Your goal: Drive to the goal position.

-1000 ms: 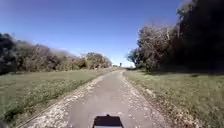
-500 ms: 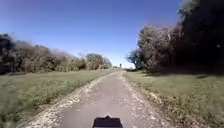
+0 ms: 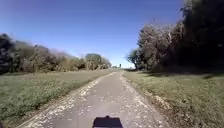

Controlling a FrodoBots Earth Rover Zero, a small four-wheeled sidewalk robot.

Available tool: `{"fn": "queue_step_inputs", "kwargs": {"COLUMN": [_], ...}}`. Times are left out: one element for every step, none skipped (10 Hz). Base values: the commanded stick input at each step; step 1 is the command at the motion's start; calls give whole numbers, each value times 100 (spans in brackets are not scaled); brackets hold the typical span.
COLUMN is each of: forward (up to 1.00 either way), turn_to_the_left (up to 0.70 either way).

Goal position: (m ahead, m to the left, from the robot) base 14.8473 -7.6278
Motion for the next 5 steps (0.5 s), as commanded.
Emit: {"fn": "queue_step_inputs", "kwargs": {"forward": [50, 50, 50, 50, 50], "turn_to_the_left": [0, 0, 0, 0, 0]}}
